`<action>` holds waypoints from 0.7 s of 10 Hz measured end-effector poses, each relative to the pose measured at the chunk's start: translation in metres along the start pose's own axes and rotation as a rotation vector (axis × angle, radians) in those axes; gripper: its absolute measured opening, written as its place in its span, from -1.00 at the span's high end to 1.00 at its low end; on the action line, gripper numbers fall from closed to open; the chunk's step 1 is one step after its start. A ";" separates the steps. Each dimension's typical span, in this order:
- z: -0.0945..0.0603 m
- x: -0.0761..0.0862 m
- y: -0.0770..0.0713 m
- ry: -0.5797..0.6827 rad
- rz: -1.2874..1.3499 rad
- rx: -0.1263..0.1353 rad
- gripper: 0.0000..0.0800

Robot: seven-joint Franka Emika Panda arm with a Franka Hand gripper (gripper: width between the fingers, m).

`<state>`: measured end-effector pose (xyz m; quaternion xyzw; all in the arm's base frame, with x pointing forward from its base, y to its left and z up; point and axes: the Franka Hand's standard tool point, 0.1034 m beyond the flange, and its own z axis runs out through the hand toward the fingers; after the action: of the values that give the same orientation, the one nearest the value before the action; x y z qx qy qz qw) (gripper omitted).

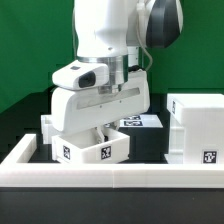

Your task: Assemble drawer

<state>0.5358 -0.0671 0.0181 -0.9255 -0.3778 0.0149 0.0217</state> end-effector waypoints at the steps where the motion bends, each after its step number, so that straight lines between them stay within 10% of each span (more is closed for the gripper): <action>1: 0.001 -0.003 0.000 -0.009 -0.097 -0.001 0.90; 7: 0.004 0.004 -0.011 -0.045 -0.539 -0.011 0.90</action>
Offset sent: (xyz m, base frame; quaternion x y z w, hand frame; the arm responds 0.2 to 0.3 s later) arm 0.0001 0.0210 0.0015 0.0014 0.0065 -0.2382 0.9712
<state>0.5313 -0.0565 0.0150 -0.7910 -0.6111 0.0271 0.0116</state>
